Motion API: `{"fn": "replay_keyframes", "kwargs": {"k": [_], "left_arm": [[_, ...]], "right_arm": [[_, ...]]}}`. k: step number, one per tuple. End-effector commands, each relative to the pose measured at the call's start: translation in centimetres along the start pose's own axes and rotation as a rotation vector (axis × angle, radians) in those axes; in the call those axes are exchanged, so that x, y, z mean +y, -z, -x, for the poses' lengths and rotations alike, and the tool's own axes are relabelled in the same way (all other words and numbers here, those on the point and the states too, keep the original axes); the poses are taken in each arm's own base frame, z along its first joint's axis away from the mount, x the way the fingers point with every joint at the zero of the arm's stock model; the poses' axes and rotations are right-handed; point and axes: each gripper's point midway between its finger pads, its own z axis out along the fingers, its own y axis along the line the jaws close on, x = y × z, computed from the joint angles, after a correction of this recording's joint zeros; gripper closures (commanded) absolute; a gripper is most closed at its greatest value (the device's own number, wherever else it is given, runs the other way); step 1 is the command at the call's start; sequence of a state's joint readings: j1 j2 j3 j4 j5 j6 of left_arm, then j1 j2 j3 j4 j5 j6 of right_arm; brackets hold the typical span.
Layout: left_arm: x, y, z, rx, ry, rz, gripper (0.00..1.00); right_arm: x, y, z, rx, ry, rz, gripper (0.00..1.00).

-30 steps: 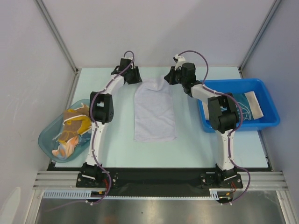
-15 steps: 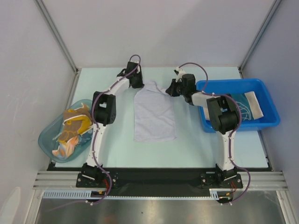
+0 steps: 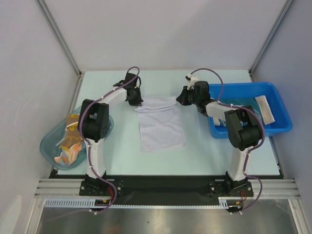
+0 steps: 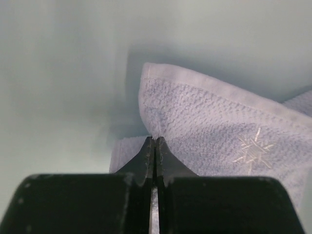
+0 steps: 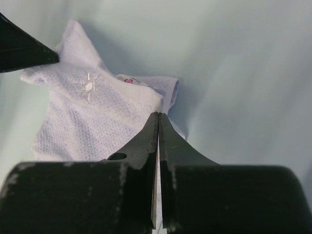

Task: Fold and stack the towels
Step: Fold the towel

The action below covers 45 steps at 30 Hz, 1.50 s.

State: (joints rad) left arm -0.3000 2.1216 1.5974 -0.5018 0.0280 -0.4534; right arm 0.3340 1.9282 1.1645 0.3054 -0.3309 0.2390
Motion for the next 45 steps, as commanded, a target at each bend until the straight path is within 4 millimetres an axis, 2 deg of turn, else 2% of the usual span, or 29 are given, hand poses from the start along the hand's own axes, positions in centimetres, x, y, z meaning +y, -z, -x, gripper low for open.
{"fn": "replay_keyframes", "kwargs": {"k": [1,3,5,6,8,10,11,12,13,16,22,25,26,28,30,32,37,39,40,41,44,45], "left_arm": [[-2.0,4.7,3.9,-0.157,-0.025,-0.058,1.0],[-2.2,5.2,4.0,-0.168,-0.032,-0.073,1.0],[-2.9,6.3,5.0,-0.229,-0.044,-0.113,1.0],[-3.0,6.2,4.5,-0.226,-0.054,-0.132,1.0],[-3.8,7.1,5.5,-0.275,-0.071,-0.175,1.0],[-4.5,7.6,5.4,-0.284,-0.084,-0.222,1.0],[-5.2,8.6,6.0,-0.317,-0.088,-0.25,1.0],[-5.1,8.6,5.5,-0.31,-0.09,-0.259,1.0],[-5.6,9.8,5.6,-0.333,-0.102,-0.274,1.0],[-5.1,10.2,4.3,-0.334,-0.142,-0.244,1.0],[-3.7,11.0,0.4,-0.305,-0.16,-0.253,1.0],[-4.0,11.7,-1.4,-0.299,-0.154,-0.285,1.0],[-3.7,11.4,-2.6,-0.276,-0.145,-0.282,1.0],[-4.0,12.0,-3.7,-0.269,-0.145,-0.299,1.0],[-3.5,11.5,-5.6,-0.239,-0.136,-0.289,1.0],[-3.2,11.4,-7.8,-0.205,-0.134,-0.282,1.0],[-1.6,11.2,-11.9,-0.141,-0.101,-0.248,0.9],[-1.1,11.7,-13.2,-0.127,-0.078,-0.246,0.82],[-0.8,11.8,-13.9,-0.108,-0.071,-0.239,0.79],[-0.7,12.4,-14.2,-0.109,-0.057,-0.245,0.77],[-0.6,13.2,-14.4,-0.11,-0.039,-0.247,0.53],[-0.8,13.3,-14.3,-0.11,-0.042,-0.253,0.5]], "right_arm": [[1.7,1.5,4.0,-0.108,0.05,0.037,1.0],[2.1,2.0,4.4,-0.117,0.056,0.033,1.0],[2.7,2.7,5.5,-0.142,0.068,0.035,1.0],[2.9,2.9,5.8,-0.15,0.074,0.037,1.0],[3.1,3.3,6.8,-0.175,0.087,0.035,1.0],[3.4,3.5,7.6,-0.19,0.09,0.045,1.0],[3.5,3.7,7.8,-0.186,0.09,0.052,1.0],[3.8,3.8,7.8,-0.182,0.096,0.056,1.0],[4.0,4.2,8.1,-0.186,0.1,0.055,1.0],[4.4,5.1,7.8,-0.181,0.099,0.051,1.0],[5.0,8.5,6.4,-0.183,0.097,0.015,1.0],[6.1,9.8,4.9,-0.168,0.091,0.018,1.0],[6.2,10.0,4.2,-0.151,0.089,0.009,1.0],[6.6,10.5,2.5,-0.121,0.085,0.003,1.0],[6.7,10.8,-0.2,-0.071,0.077,-0.016,1.0],[7.1,11.6,-1.6,-0.058,0.071,-0.024,1.0],[7.3,13.2,-7.2,0.036,0.059,-0.039,1.0],[8.2,13.7,-8.8,0.07,0.072,-0.021,1.0],[7.8,14.1,-10.0,0.099,0.062,-0.04,1.0],[8.2,14.5,-10.2,0.096,0.061,-0.032,1.0],[8.8,15.3,-11.9,0.127,0.059,-0.021,1.0],[9.0,15.4,-12.4,0.138,0.062,-0.019,1.0]]}}
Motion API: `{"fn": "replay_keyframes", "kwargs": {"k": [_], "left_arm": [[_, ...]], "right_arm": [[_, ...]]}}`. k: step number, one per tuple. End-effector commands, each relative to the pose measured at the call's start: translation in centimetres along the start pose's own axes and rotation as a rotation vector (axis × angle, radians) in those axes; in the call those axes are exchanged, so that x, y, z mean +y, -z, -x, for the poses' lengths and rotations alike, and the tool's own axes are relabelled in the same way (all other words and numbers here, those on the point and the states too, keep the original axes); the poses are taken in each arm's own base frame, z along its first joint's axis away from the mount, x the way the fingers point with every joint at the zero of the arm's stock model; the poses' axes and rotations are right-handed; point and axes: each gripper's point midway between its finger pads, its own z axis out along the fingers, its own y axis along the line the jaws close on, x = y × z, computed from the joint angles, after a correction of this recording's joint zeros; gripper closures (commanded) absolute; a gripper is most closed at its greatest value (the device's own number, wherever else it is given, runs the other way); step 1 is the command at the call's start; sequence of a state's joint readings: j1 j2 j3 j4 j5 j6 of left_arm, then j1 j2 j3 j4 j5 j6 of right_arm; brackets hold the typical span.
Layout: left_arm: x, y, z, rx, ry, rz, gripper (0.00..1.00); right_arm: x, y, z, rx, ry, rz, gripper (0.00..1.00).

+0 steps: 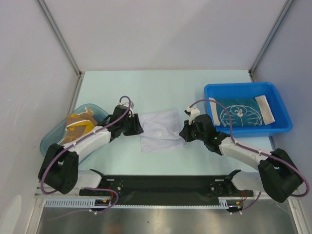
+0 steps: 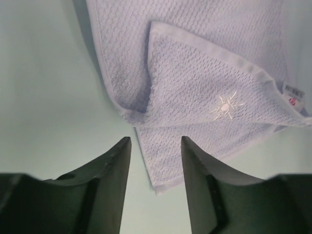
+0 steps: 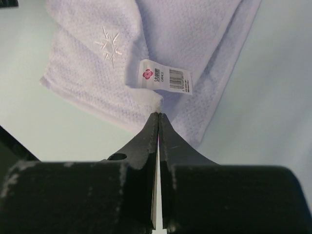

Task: Fold and stack the towels
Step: Fold the towel

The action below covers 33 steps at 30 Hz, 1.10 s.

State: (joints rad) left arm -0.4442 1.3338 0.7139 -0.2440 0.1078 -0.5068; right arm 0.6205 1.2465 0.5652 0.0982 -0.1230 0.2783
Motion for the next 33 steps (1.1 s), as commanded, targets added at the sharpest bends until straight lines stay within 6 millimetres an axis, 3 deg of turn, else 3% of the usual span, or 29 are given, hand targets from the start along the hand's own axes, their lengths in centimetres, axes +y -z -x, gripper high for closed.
{"fn": "replay_keyframes", "kwargs": {"k": [1,4,5,7,8,11,22,28,33], "left_arm": [[-1.4,1.1,1.5,-0.054,0.023,-0.039,0.47],[-2.2,0.1,2.0,-0.023,-0.019,-0.062,0.43],[-2.6,-0.1,3.1,-0.035,-0.048,-0.063,0.44],[-1.6,-1.7,2.8,0.018,-0.078,-0.009,0.45],[-1.9,-2.0,3.9,0.008,-0.091,-0.004,0.46],[-1.9,-3.7,4.7,0.03,-0.139,0.005,0.5],[-1.4,-7.7,4.9,0.137,-0.2,0.037,0.51],[-1.4,-8.5,4.4,0.16,-0.193,0.025,0.64],[-2.4,-7.9,5.0,0.149,-0.194,-0.006,0.89]], "right_arm": [[0.5,0.8,-0.3,-0.015,-0.01,-0.015,1.0],[0.4,1.0,-0.3,-0.021,-0.012,-0.019,1.0],[0.5,1.1,-0.1,-0.027,-0.01,-0.019,1.0],[0.7,1.2,0.3,-0.038,-0.004,-0.012,1.0],[0.9,1.2,0.5,-0.043,-0.001,-0.005,1.0],[1.0,1.2,1.0,-0.054,0.004,0.001,1.0],[1.1,0.7,1.3,-0.053,0.031,0.01,1.0],[0.9,0.6,1.5,-0.06,0.03,0.008,1.0],[0.8,0.4,1.5,-0.06,0.024,0.005,1.0]]}}
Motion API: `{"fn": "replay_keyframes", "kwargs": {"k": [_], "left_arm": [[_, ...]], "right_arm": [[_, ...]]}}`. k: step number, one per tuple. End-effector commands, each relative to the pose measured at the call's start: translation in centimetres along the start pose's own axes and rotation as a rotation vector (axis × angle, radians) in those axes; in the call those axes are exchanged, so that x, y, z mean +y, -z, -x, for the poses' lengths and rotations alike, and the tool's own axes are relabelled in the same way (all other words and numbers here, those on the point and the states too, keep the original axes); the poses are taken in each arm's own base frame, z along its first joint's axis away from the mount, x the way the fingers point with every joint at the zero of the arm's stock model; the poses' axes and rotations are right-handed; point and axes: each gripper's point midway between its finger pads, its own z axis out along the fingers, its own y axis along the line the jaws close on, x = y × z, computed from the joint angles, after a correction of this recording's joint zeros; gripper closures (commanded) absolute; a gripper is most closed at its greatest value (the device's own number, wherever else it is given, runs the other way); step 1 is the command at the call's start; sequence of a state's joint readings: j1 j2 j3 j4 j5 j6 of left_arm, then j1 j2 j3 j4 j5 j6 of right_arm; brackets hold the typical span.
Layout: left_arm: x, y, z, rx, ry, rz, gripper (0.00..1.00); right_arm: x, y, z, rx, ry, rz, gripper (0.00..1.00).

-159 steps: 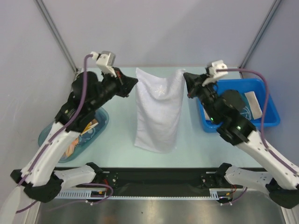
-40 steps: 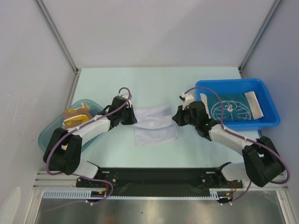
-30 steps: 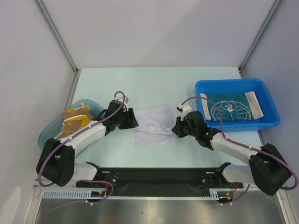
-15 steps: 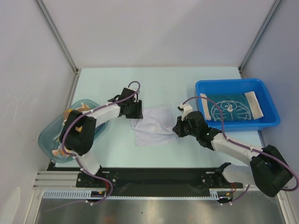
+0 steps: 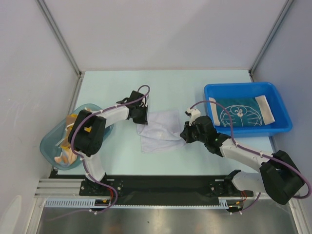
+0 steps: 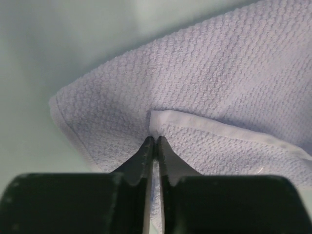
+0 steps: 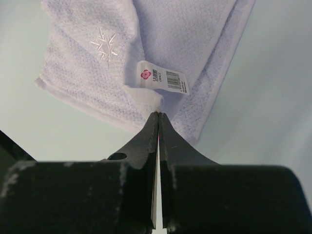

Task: Fold and stack the towels
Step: Fold the towel

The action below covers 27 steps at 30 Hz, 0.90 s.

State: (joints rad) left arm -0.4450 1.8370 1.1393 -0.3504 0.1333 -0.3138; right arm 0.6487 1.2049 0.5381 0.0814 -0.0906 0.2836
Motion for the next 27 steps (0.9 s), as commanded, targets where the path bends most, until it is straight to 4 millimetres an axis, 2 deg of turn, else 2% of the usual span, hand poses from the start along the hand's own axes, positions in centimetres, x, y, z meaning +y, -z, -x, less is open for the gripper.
{"fn": "replay_keyframes", "kwargs": {"k": [1,2,3,10,12,14,15,16,17,18,19,20,21,22,23,24,25,27], "left_arm": [[-1.8,1.2,2.1,-0.048,-0.03,-0.062,0.93],[-2.1,1.5,2.4,-0.057,-0.03,-0.07,0.99],[-2.1,1.8,2.5,-0.057,-0.032,-0.07,1.0],[-2.6,3.2,3.7,-0.096,-0.031,-0.073,1.0],[-3.0,3.8,4.4,-0.119,-0.039,-0.088,1.0],[-3.2,4.8,6.0,-0.164,-0.04,-0.079,1.0],[-3.4,5.5,6.9,-0.191,-0.042,-0.081,1.0],[-3.9,6.5,8.6,-0.235,-0.046,-0.09,1.0],[-3.8,7.2,10.0,-0.275,-0.041,-0.094,1.0],[-3.8,7.9,11.3,-0.306,-0.038,-0.104,1.0],[-4.5,9.1,13.4,-0.356,-0.044,-0.128,1.0],[-4.0,9.9,14.7,-0.386,-0.037,-0.13,1.0],[-3.7,10.0,15.8,-0.403,-0.039,-0.125,1.0],[-3.9,11.1,17.7,-0.451,-0.043,-0.13,1.0],[-3.0,11.5,19.0,-0.479,-0.034,-0.115,1.0],[-2.5,10.9,19.7,-0.481,-0.035,-0.112,1.0],[-2.7,11.7,21.1,-0.515,-0.044,-0.126,1.0],[-2.4,11.8,22.7,-0.555,-0.052,-0.138,1.0]], "right_arm": [[0.6,-0.3,2.3,-0.062,0.013,0.017,1.0],[0.5,-0.3,2.3,-0.06,0.012,0.016,1.0],[0.6,-0.4,2.4,-0.063,0.011,0.017,1.0],[0.6,-0.5,2.4,-0.063,0.007,0.018,1.0],[0.3,-0.5,3.2,-0.083,0.006,0.001,1.0],[0.0,-0.6,4.9,-0.119,0.014,-0.013,1.0],[-0.9,-0.7,6.7,-0.165,0.006,-0.032,1.0],[-1.4,-0.8,7.8,-0.186,0.005,-0.039,1.0],[-1.6,-1.3,10.4,-0.225,0.018,-0.033,1.0],[-2.7,-1.3,12.5,-0.272,0.017,-0.05,1.0],[-3.1,-1.6,14.3,-0.303,0.026,-0.053,1.0],[-3.1,-2.2,17.3,-0.349,0.064,-0.044,1.0],[-3.5,-2.7,19.0,-0.372,0.077,-0.05,1.0],[-4.5,-3.0,20.6,-0.391,0.086,-0.069,1.0],[-4.6,-3.3,21.8,-0.403,0.116,-0.059,1.0],[-4.9,-4.4,24.2,-0.428,0.133,-0.058,1.0],[-5.3,-4.8,25.1,-0.442,0.147,-0.061,1.0],[-5.5,-5.6,27.3,-0.489,0.194,-0.042,1.0]]}}
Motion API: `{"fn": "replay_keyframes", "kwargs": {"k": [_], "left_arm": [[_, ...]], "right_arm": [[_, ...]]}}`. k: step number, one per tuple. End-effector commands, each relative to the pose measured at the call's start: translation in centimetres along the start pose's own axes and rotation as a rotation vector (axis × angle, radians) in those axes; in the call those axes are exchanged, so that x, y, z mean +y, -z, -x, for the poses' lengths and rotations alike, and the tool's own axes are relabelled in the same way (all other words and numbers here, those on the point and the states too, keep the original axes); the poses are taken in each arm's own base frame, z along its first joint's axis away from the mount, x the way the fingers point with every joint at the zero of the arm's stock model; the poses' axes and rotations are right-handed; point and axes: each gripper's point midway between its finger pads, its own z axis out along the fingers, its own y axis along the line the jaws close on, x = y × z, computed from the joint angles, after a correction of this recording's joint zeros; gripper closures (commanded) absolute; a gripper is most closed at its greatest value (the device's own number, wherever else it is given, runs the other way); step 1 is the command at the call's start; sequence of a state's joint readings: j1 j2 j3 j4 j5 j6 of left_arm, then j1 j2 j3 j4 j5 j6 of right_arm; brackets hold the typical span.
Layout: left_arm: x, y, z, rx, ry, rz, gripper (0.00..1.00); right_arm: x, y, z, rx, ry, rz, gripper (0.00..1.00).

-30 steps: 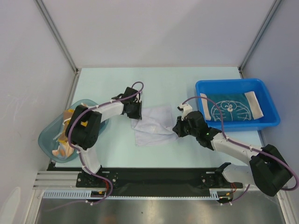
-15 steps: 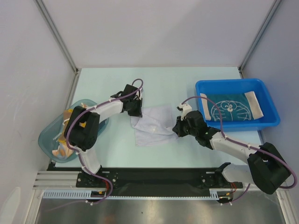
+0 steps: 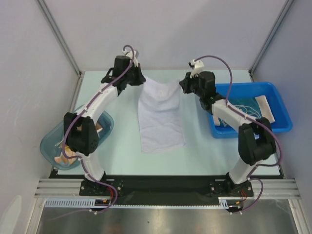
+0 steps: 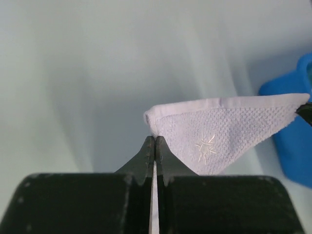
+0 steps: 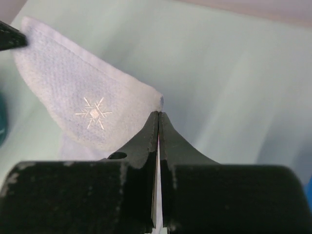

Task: Fold and stack the towels
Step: Fold the towel

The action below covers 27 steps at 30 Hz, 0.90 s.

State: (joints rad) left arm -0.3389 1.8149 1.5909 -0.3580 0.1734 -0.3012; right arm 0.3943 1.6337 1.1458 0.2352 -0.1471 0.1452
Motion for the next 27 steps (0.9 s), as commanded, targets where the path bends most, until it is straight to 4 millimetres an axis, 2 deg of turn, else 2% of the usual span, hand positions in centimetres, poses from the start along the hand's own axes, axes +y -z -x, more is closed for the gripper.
{"fn": "replay_keyframes", "kwargs": {"k": [1,2,4,5,9,10,12,13,14,15,16,18,19,24,25,27], "left_arm": [[0.1,-0.7,4.5,-0.114,-0.049,-0.045,1.0],[0.4,-1.7,4.5,-0.119,-0.053,-0.048,1.0],[0.3,-2.3,5.0,-0.129,-0.065,-0.067,1.0],[0.2,-2.9,5.0,-0.134,-0.068,-0.077,1.0],[0.8,-3.4,3.8,-0.123,-0.074,-0.068,1.0],[1.3,-3.6,2.3,-0.096,-0.069,-0.06,1.0],[1.5,-2.9,1.7,-0.104,-0.072,-0.051,1.0],[2.1,-3.0,-0.3,-0.069,-0.065,-0.044,1.0],[2.1,-2.8,-0.8,-0.071,-0.067,-0.046,1.0],[2.0,-2.1,-1.0,-0.078,-0.067,-0.049,1.0],[2.5,-2.2,-3.0,-0.043,-0.056,-0.045,1.0],[2.1,-1.6,-4.1,-0.037,-0.055,-0.075,1.0],[2.2,-1.2,-5.4,-0.018,-0.053,-0.077,1.0],[2.0,0.5,-8.3,0.023,-0.04,-0.078,1.0],[2.1,0.9,-9.4,0.04,-0.037,-0.076,1.0],[1.5,2.1,-9.5,0.025,-0.035,-0.077,1.0]], "right_arm": [[0.0,-3.6,4.6,-0.131,0.114,0.065,1.0],[-0.5,-4.3,4.9,-0.137,0.125,0.071,1.0],[-1.2,-6.3,5.1,-0.143,0.139,0.082,1.0],[-1.4,-6.6,5.0,-0.142,0.144,0.095,1.0],[-1.7,-7.0,3.9,-0.138,0.165,0.11,1.0],[-1.6,-6.9,3.4,-0.13,0.164,0.116,1.0],[-1.5,-6.1,1.9,-0.106,0.159,0.122,1.0],[-1.6,-5.7,1.3,-0.097,0.157,0.121,1.0],[-1.4,-5.0,1.5,-0.103,0.158,0.123,1.0],[-1.6,-4.4,-0.3,-0.069,0.149,0.12,1.0],[-1.6,-4.1,-0.8,-0.059,0.147,0.118,1.0],[-1.5,-2.7,-2.2,-0.033,0.14,0.122,1.0],[-1.4,-2.3,-2.6,-0.025,0.138,0.124,1.0],[-0.9,0.7,-5.3,0.032,0.072,0.104,1.0],[-0.6,1.6,-5.7,0.04,0.057,0.102,1.0],[-0.1,2.6,-6.6,0.067,0.041,0.093,1.0]]}}
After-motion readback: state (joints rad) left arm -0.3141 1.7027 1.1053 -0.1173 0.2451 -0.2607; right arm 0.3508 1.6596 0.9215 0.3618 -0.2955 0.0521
